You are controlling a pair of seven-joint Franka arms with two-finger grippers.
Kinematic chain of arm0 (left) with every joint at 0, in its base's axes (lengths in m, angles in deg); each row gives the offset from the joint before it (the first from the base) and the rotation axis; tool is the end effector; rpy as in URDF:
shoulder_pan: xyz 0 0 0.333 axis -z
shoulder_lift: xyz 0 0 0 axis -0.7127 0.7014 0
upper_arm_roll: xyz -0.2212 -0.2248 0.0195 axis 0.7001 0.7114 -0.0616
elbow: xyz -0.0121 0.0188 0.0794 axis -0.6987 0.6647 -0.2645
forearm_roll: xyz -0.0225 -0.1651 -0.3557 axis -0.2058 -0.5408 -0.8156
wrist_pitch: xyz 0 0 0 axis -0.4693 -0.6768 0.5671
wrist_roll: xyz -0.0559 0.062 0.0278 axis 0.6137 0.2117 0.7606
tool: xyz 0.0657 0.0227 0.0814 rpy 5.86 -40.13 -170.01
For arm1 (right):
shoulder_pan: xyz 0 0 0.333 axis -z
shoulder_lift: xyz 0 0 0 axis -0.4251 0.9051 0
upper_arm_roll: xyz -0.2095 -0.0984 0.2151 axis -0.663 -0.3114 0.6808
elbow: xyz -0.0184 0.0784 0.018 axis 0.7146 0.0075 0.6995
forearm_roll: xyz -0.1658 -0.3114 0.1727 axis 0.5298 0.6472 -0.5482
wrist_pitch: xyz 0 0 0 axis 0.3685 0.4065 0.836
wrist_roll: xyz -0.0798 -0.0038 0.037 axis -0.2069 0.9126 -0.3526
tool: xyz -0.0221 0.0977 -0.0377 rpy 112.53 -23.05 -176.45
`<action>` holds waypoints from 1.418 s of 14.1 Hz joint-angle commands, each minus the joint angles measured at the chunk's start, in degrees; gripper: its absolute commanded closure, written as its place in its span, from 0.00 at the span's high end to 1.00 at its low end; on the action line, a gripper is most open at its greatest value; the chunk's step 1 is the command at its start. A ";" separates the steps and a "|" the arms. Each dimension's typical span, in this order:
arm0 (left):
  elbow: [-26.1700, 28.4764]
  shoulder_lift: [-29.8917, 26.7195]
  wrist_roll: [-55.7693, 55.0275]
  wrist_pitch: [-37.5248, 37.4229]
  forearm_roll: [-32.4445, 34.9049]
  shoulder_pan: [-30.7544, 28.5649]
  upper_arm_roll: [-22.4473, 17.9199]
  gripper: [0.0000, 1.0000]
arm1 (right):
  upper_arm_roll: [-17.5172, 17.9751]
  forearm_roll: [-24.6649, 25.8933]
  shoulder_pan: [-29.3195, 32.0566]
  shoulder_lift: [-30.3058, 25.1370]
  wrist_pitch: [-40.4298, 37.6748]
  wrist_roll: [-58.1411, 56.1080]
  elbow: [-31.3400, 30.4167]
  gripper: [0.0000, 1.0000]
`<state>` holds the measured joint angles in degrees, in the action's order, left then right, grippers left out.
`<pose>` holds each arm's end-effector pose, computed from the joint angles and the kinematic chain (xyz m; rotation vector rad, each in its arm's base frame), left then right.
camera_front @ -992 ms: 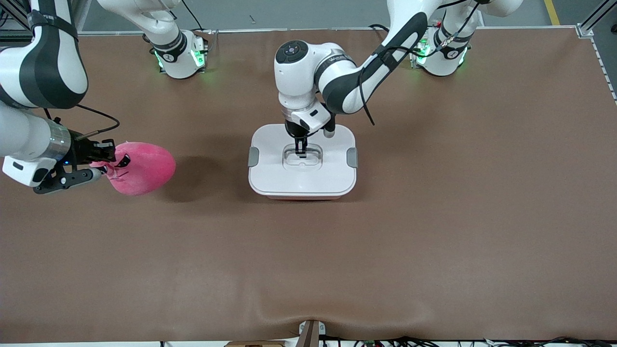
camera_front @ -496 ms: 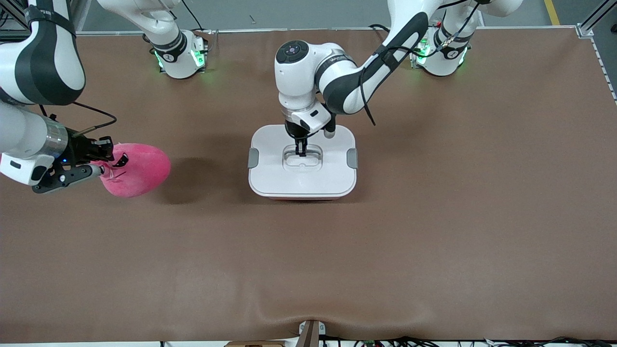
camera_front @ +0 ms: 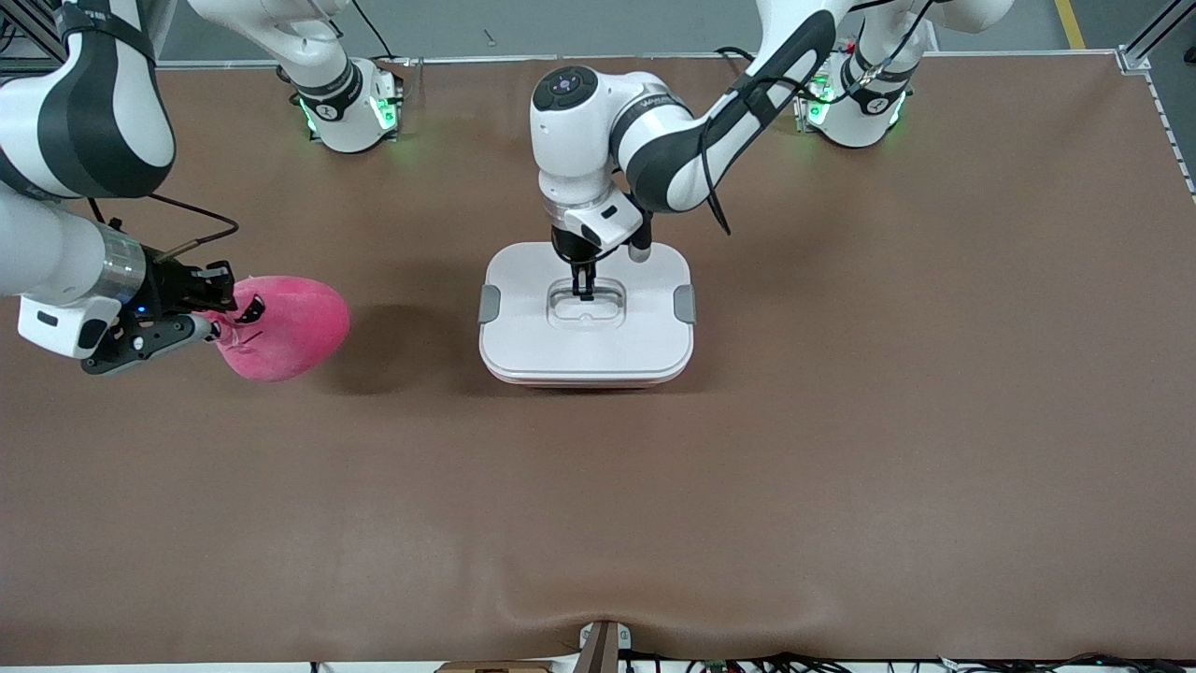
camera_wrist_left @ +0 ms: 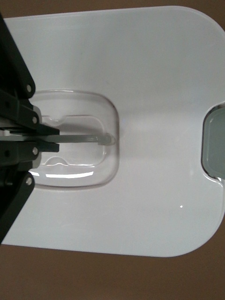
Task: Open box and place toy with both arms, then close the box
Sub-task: 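Lift the white lid off with the left gripper while the right gripper lifts the toy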
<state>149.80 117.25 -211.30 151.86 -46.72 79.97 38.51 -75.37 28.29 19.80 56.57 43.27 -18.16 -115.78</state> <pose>0.4291 -0.5558 0.3682 2.1111 2.1013 0.2731 0.5885 0.0357 0.5016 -2.9857 -0.5915 0.3094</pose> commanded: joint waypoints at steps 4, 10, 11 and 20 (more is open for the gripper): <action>0.12 -7.56 2.79 -6.25 -4.88 -2.86 0.41 0.00 | 0.19 -0.84 -3.68 -0.77 -7.63 -5.77 6.14 0.00; 0.12 -16.17 30.69 -16.26 -18.16 -14.35 0.41 0.00 | 2.46 -1.98 -4.83 -1.73 -7.20 -9.84 6.58 0.00; 0.03 -17.49 36.59 -16.36 -20.10 -16.73 0.24 0.00 | 3.52 -1.90 -5.09 -2.00 -7.03 -9.50 6.84 0.00; 0.12 -20.50 81.87 -24.80 -25.57 -37.92 -0.03 0.00 | 7.22 -1.02 -16.33 -1.91 -3.34 -9.58 7.64 0.00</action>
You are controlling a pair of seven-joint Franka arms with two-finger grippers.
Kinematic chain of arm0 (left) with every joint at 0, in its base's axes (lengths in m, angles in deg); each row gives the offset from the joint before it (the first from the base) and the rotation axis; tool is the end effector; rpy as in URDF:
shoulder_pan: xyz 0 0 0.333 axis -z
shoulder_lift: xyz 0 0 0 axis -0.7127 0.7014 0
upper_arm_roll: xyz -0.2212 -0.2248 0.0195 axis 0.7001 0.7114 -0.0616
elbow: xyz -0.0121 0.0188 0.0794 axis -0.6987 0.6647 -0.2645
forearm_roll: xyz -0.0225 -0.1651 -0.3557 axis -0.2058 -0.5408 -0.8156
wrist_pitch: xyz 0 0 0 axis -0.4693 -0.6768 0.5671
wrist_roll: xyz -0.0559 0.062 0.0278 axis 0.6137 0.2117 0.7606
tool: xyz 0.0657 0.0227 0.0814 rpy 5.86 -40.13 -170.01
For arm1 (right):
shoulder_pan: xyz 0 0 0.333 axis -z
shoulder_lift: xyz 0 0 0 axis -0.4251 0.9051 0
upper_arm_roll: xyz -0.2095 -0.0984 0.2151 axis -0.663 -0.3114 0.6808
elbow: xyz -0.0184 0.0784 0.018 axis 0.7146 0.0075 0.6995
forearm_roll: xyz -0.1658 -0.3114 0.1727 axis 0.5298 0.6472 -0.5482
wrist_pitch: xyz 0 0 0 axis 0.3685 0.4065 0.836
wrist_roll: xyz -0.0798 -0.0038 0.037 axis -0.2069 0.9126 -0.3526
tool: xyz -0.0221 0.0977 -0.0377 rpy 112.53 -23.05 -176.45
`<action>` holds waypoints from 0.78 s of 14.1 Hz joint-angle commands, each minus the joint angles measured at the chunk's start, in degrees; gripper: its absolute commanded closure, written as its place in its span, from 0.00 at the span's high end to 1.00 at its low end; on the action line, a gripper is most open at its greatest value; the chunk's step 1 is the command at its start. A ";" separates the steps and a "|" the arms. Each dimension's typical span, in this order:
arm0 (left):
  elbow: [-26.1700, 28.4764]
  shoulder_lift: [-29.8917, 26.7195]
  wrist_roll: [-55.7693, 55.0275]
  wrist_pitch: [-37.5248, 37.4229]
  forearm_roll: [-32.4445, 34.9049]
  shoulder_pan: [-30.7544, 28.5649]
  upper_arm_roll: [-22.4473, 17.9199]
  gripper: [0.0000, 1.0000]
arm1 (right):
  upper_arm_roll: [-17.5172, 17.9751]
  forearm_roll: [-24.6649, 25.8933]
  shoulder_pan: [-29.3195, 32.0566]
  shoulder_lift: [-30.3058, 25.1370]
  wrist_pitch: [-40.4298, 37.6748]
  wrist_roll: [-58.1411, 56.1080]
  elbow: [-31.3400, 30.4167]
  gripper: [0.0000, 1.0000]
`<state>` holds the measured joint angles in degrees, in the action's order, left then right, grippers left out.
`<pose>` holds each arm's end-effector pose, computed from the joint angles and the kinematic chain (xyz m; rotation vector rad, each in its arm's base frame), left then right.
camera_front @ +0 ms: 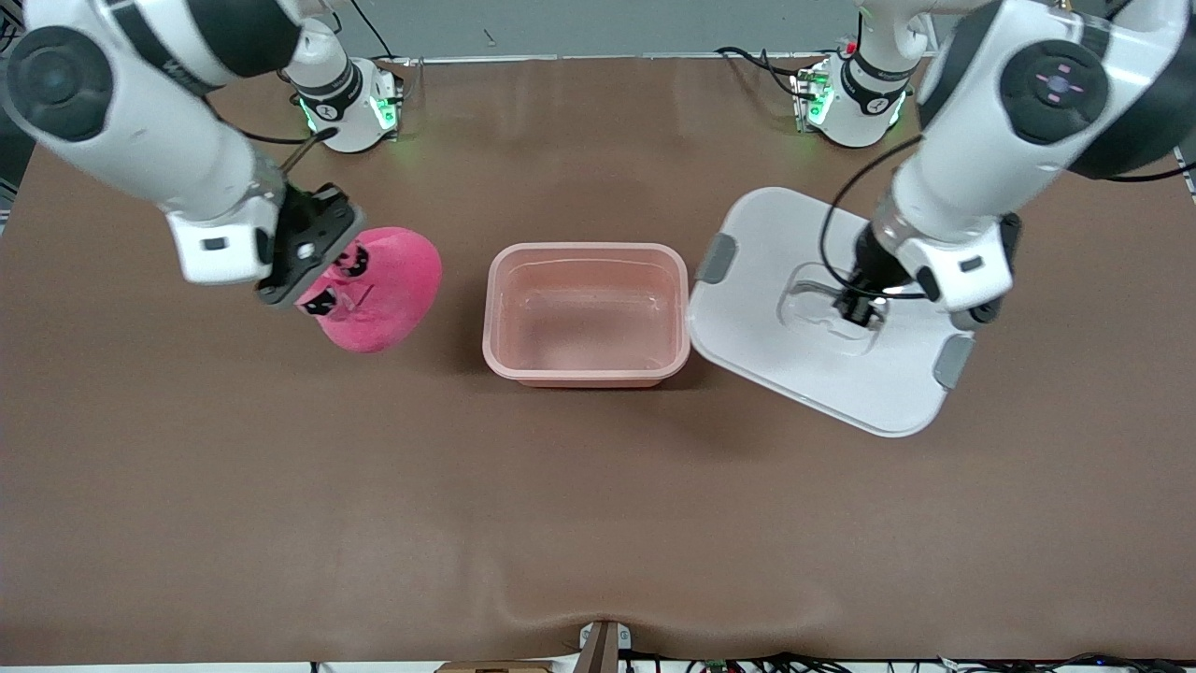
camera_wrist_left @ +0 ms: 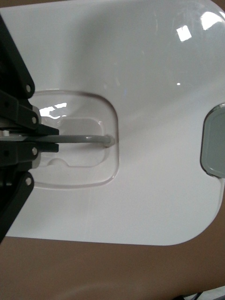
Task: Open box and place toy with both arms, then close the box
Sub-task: 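Move the pink toy over the pink box and lower it with the right gripper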
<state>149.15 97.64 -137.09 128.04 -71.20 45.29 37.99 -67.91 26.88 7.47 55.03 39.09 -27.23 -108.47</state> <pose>0.5793 -0.2122 0.5481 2.7070 1.5828 -0.0375 0.5405 0.2304 0.5717 -2.7302 -1.3214 0.1900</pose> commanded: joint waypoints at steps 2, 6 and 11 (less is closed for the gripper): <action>0.76 -0.80 15.40 -1.77 -1.00 -5.97 0.49 0.00 | -0.15 0.22 -7.17 -0.11 1.98 -2.17 0.16 0.00; 0.67 -1.24 32.90 -8.80 -0.91 -11.16 0.40 0.00 | -0.24 0.48 -13.50 0.59 6.46 -5.34 -0.28 0.00; 0.76 -2.47 42.86 -11.88 -0.21 -14.77 0.40 0.00 | -0.24 2.50 -16.94 3.05 14.63 -13.32 -1.60 0.00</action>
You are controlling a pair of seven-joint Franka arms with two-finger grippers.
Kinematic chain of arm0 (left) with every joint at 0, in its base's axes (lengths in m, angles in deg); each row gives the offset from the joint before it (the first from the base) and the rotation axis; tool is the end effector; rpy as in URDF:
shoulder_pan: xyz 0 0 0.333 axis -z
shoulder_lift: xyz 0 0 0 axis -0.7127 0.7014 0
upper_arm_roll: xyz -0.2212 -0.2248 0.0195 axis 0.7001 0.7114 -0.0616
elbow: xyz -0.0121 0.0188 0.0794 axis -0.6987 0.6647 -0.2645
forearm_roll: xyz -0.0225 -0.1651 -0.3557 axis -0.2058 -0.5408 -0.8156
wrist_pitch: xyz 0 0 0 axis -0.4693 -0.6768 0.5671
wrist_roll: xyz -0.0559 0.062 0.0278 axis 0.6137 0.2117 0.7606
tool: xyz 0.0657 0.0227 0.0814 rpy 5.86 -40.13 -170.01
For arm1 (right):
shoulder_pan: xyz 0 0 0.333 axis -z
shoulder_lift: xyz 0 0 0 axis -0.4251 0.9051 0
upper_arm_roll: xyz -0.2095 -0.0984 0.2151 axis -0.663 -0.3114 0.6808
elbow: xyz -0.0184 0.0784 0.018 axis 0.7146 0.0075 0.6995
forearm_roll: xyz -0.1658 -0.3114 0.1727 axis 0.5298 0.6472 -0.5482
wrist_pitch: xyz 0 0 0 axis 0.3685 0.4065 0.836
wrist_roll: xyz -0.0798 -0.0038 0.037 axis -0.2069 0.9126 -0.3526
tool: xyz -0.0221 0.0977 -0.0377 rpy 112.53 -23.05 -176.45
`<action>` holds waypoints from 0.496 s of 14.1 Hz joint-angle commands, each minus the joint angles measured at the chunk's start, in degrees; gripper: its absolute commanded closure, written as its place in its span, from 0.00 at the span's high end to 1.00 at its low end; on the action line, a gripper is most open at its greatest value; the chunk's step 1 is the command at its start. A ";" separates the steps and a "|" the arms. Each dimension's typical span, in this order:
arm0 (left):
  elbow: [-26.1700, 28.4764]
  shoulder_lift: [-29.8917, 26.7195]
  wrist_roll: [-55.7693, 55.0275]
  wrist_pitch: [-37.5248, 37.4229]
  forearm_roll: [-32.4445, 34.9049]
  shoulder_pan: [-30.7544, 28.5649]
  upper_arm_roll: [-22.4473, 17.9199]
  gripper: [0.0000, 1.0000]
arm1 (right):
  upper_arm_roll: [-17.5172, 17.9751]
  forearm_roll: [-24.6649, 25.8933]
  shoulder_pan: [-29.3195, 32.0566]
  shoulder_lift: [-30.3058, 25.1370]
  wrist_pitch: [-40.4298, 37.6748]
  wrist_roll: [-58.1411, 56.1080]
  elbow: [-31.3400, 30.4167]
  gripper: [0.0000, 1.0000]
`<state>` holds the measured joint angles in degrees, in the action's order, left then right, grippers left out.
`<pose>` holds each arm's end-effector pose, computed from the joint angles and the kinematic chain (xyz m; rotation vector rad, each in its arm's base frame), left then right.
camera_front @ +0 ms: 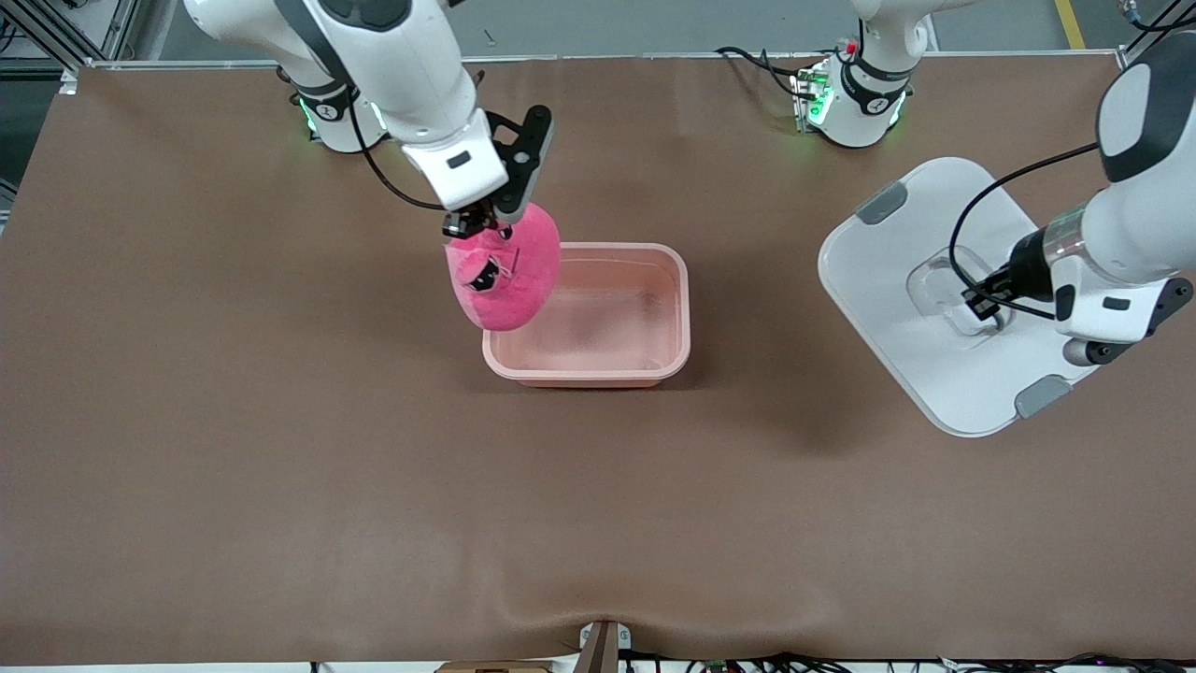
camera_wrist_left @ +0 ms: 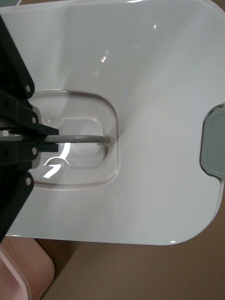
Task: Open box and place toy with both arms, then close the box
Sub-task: 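Move the pink toy over the pink box and lower it with the right gripper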
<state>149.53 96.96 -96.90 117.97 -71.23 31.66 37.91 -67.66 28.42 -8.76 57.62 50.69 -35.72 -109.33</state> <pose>0.5901 -0.0668 0.5381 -2.9333 -0.8977 0.2633 0.4811 0.3903 0.5537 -2.4166 -1.8923 -0.0165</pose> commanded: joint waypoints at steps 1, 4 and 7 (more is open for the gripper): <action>0.38 -2.05 2.85 -2.41 -0.17 -1.15 0.48 0.00 | -0.49 0.96 -1.06 0.90 5.05 -6.43 -1.44 0.00; 0.56 -2.49 2.76 -3.99 -0.26 -1.23 0.48 0.00 | -0.49 0.96 -1.77 1.51 6.66 -10.38 -1.98 0.00; 0.65 -3.02 2.59 -6.46 -0.44 -1.23 0.48 0.00 | -0.49 0.96 -1.77 2.31 6.83 -15.83 -2.15 0.00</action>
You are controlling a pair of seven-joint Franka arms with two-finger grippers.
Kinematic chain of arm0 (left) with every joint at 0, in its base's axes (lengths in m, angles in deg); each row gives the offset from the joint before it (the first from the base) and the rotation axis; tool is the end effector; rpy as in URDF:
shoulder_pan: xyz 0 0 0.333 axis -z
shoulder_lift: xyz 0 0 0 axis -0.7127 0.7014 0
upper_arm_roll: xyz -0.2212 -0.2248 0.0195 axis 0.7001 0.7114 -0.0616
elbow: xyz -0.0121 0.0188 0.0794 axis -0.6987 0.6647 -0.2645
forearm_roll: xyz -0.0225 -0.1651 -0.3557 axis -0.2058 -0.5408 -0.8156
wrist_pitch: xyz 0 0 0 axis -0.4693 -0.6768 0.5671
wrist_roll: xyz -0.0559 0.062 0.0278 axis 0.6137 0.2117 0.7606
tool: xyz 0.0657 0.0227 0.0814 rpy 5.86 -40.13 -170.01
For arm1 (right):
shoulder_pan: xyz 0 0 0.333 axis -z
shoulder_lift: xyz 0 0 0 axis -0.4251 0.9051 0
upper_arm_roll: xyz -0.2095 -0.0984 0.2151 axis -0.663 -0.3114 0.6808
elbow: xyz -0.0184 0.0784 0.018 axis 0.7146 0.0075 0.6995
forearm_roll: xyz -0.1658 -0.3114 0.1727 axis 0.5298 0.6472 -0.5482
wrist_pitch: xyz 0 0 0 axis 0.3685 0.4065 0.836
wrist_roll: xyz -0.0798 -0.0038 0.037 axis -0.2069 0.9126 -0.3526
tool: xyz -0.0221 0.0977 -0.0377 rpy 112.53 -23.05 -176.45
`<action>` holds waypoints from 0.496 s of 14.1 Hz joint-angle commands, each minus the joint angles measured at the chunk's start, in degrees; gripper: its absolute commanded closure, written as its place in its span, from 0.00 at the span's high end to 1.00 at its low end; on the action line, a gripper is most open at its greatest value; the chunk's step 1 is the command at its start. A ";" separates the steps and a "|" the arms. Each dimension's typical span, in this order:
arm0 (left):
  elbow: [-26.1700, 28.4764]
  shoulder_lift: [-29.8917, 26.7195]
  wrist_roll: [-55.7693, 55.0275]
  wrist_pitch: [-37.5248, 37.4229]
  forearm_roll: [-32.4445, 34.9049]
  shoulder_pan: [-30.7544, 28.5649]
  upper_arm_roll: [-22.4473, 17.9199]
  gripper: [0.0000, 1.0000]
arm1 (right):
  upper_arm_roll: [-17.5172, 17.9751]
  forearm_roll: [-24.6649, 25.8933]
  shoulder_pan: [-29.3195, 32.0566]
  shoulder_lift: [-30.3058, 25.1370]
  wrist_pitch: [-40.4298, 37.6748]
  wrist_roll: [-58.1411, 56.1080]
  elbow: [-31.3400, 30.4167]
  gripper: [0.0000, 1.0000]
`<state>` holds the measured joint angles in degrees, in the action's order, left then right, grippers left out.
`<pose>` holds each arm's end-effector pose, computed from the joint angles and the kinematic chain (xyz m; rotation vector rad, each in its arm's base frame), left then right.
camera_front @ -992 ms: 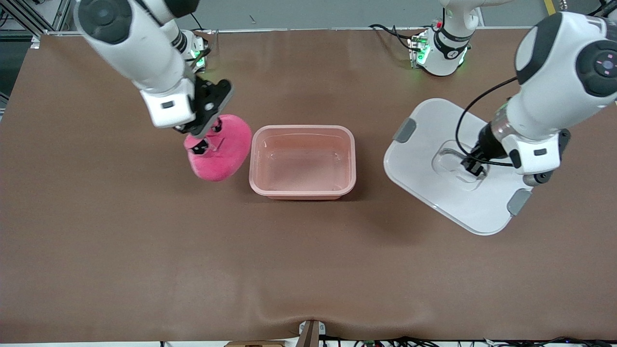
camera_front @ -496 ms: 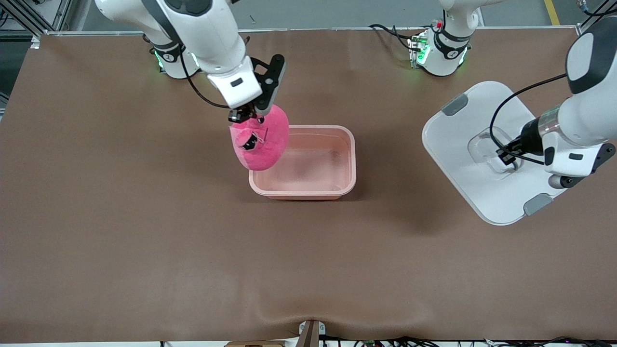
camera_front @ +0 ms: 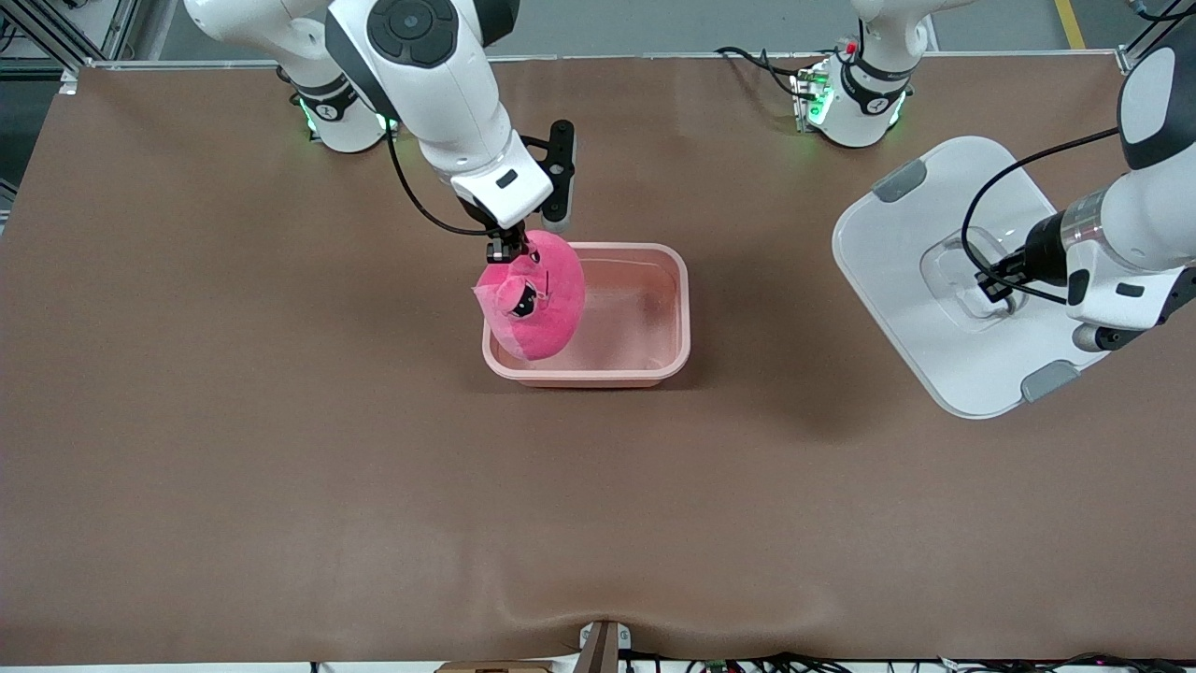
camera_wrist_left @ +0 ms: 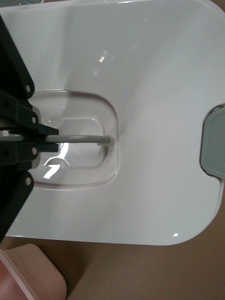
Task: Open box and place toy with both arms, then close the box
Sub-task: 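Move the pink toy over the pink box and lower it with the right gripper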
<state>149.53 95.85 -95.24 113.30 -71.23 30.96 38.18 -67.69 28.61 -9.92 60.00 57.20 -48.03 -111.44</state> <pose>0.5767 -0.0618 0.5438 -2.9064 -0.8555 0.3456 0.4874 0.4095 0.5202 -2.1877 -2.1589 -0.0813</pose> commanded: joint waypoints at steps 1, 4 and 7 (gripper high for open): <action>0.65 -2.08 0.93 -2.06 -0.44 -0.53 0.21 0.00 | -0.46 0.77 -0.61 0.45 0.58 -4.75 -0.04 0.00; 0.74 -2.52 0.32 -2.15 -0.96 -0.44 0.47 0.00 | -0.46 0.95 -0.61 1.24 1.37 -6.61 -0.13 0.00; 0.91 -3.58 0.32 -3.55 -1.14 -0.35 0.74 0.00 | -0.63 1.04 -0.34 1.33 2.51 -9.16 -0.48 0.00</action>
<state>149.53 94.60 -95.25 111.20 -71.24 31.02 38.60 -67.84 28.77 -9.92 61.54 58.93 -55.38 -111.79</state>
